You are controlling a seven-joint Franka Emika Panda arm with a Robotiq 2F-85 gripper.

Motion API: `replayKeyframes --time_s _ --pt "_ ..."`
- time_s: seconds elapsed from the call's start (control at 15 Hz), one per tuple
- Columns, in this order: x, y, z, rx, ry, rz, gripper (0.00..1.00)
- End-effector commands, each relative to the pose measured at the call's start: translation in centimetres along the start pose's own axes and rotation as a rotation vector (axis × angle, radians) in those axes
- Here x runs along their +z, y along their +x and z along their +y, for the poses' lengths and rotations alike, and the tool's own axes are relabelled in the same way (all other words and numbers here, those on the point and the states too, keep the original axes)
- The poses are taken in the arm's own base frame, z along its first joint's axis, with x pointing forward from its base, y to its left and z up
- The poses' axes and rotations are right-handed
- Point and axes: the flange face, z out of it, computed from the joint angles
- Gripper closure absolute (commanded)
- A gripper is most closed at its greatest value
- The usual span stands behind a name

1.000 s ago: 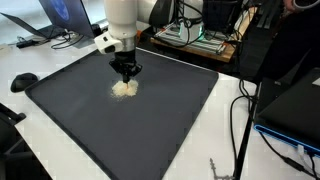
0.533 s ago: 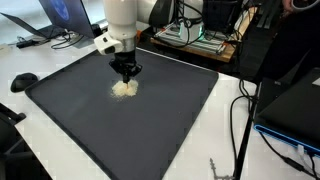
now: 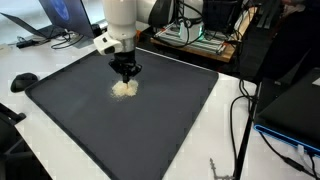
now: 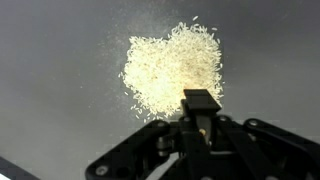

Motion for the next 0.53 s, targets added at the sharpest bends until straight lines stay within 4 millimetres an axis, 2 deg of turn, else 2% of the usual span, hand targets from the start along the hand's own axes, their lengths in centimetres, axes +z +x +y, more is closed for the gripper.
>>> replayKeyframes --time_s 0.0,0.47 --pt "-0.3 0.0 0.7 -0.006 0.005 -0.005 0.97" --pt "-1.7 -0.4 0.8 -0.023 0.021 0.001 0.97"
